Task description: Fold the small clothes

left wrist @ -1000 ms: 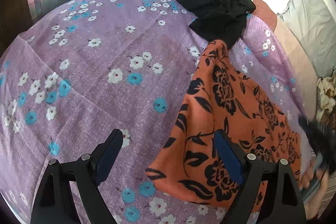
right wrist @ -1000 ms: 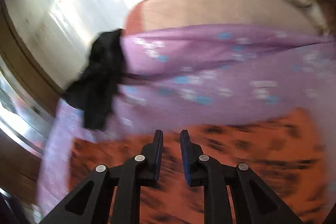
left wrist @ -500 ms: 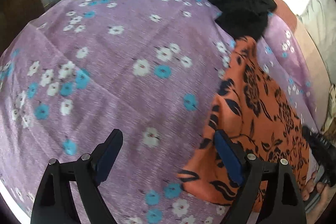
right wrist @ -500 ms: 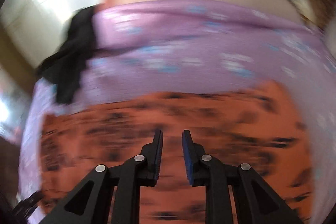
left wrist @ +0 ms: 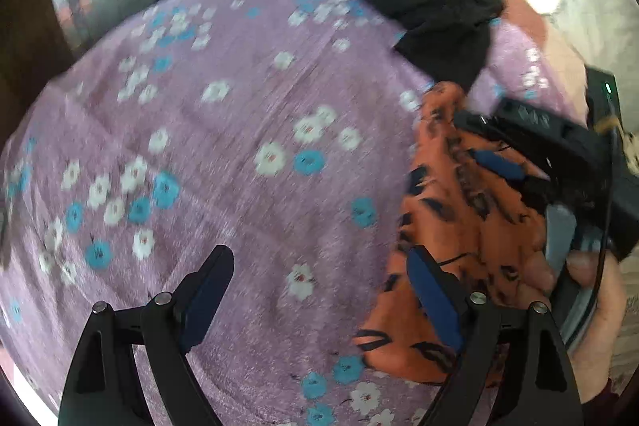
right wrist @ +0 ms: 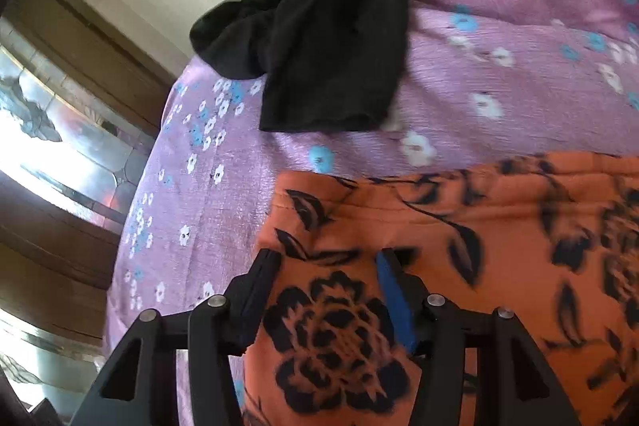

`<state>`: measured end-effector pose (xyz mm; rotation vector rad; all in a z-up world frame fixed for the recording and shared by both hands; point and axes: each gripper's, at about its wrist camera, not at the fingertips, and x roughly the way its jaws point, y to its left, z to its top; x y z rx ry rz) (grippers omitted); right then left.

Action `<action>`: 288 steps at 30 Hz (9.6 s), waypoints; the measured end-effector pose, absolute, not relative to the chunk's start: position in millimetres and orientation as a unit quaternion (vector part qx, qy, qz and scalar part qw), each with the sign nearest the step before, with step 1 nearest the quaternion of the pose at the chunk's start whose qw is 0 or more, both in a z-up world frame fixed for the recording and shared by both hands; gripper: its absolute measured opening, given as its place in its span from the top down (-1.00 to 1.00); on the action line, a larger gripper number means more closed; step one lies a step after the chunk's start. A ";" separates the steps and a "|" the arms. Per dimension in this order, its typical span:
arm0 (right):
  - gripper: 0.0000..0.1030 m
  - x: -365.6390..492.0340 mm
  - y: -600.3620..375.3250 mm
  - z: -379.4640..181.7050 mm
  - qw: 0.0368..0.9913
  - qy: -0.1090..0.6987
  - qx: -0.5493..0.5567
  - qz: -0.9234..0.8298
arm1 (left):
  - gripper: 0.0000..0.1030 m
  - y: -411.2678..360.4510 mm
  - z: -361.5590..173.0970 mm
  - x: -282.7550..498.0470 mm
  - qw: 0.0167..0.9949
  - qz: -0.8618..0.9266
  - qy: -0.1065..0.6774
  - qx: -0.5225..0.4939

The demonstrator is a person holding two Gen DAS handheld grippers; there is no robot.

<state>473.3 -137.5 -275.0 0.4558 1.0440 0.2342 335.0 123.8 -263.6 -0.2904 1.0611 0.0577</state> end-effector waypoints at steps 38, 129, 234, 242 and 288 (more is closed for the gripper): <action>0.18 266.5 -468.9 -275.8 0.831 0.446 0.326 -0.069 | -0.88 7.2 -282.3 320.0 0.846 0.001 0.531 0.038; 0.04 268.9 -373.5 -302.7 0.794 0.502 0.338 0.057 | -1.00 -72.3 -246.8 259.7 0.898 -0.077 0.419 0.113; 0.96 334.9 -252.4 -320.9 0.748 0.486 0.428 0.143 | -1.00 99.3 -265.4 323.7 0.851 0.064 0.520 0.037; 0.81 400.1 -253.4 -267.0 0.804 0.450 0.370 0.117 | -1.00 104.3 -275.1 326.4 0.843 0.064 0.533 0.038; 0.68 353.3 -243.9 -268.0 0.812 0.486 0.280 0.163 | -1.00 103.1 -281.5 329.9 0.843 0.059 0.528 0.083</action>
